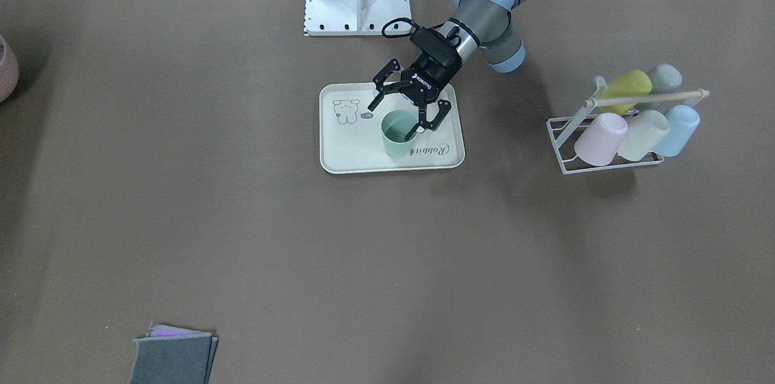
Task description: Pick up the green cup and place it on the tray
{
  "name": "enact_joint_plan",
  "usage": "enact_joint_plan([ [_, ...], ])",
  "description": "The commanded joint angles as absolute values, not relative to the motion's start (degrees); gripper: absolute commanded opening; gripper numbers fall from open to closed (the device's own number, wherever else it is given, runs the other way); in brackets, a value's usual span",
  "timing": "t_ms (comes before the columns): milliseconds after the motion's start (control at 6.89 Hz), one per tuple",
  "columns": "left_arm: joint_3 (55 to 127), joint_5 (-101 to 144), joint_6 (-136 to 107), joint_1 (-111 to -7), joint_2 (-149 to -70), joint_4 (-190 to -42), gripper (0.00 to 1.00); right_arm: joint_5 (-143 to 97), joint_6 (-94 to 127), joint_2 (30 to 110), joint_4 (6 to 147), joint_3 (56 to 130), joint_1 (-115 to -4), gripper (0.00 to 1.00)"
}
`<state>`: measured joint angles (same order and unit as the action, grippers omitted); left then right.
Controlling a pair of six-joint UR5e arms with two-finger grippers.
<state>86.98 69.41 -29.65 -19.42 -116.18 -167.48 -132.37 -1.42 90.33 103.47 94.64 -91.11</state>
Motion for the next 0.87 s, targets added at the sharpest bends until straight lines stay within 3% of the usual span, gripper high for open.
enact_joint_plan([
  [0,95.1,72.8,-29.8,-23.2,-116.1,-156.6,0.98,-131.8,-1.3,90.2,103.8,94.7,-91.1,1.00],
  [435,98.8,82.0,-33.5,-31.9,-116.5,-140.2,0.98,-131.8,-1.2,90.2,103.7,94.3,-91.1,1.00],
  [725,98.7,100.7,-36.7,-44.6,-116.4,-129.0,0.98,-131.8,-1.3,90.4,103.4,94.0,-91.1,1.00],
])
